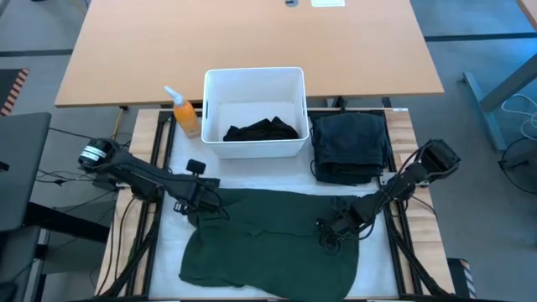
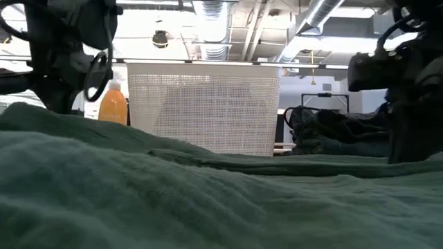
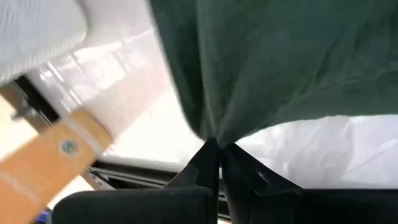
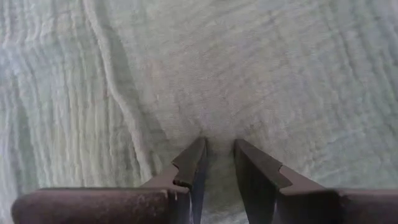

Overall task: Fold laundry
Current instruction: Fold the green polo

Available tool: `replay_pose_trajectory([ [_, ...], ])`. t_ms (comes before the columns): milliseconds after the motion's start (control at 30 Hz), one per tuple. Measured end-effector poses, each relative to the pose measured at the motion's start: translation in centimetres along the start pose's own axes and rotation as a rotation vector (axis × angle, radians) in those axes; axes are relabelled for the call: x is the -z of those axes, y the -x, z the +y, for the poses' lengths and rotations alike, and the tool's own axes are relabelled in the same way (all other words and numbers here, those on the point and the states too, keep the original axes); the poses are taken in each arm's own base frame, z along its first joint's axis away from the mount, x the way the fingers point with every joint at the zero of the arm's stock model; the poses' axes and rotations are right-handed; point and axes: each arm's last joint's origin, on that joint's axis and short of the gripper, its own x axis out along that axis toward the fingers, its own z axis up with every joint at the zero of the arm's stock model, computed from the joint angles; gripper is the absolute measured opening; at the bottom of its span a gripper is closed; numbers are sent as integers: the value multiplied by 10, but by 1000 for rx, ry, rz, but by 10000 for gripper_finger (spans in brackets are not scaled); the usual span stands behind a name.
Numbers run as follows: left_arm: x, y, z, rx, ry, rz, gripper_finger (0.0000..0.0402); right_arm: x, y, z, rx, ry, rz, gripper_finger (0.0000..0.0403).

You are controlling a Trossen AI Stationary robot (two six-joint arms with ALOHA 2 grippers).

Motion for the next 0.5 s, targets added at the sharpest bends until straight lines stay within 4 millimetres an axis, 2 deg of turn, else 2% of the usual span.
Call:
replay_pose_trajectory([
  [300, 24, 5, 27, 38, 272, -4, 0, 3, 2, 4, -52, -13, 51, 112],
  [500, 17, 2, 38, -9, 424, -91, 0, -5, 7, 9, -58, 35, 33, 112],
])
